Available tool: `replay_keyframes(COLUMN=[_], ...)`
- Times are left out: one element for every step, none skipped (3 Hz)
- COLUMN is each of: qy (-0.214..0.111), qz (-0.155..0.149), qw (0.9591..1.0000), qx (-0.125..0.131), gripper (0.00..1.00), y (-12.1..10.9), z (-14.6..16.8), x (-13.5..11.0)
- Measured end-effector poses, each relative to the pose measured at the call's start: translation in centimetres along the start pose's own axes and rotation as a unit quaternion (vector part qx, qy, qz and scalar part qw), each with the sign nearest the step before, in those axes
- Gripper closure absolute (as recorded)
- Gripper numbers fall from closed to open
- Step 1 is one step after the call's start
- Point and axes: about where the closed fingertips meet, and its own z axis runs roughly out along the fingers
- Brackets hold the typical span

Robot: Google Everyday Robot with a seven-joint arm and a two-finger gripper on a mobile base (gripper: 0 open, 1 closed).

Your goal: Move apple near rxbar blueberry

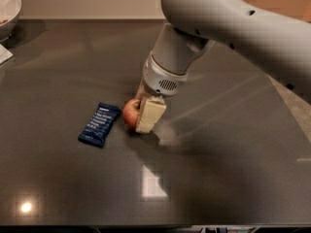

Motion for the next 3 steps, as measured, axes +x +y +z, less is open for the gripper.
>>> replay_keyframes(qy=[-0.004,-0.008,-0.010], qz=[-0.005,-0.008,-0.010], qw=[1.0000,0.9999,0.9998], qx=[-0.005,-0.010,-0.014], gripper=[1.00,1.00,0.82], y=[-0.1,-0.4,-1.0], z=[0.9,1.8,2.8], x=[-0.9,-1.6,-1.7])
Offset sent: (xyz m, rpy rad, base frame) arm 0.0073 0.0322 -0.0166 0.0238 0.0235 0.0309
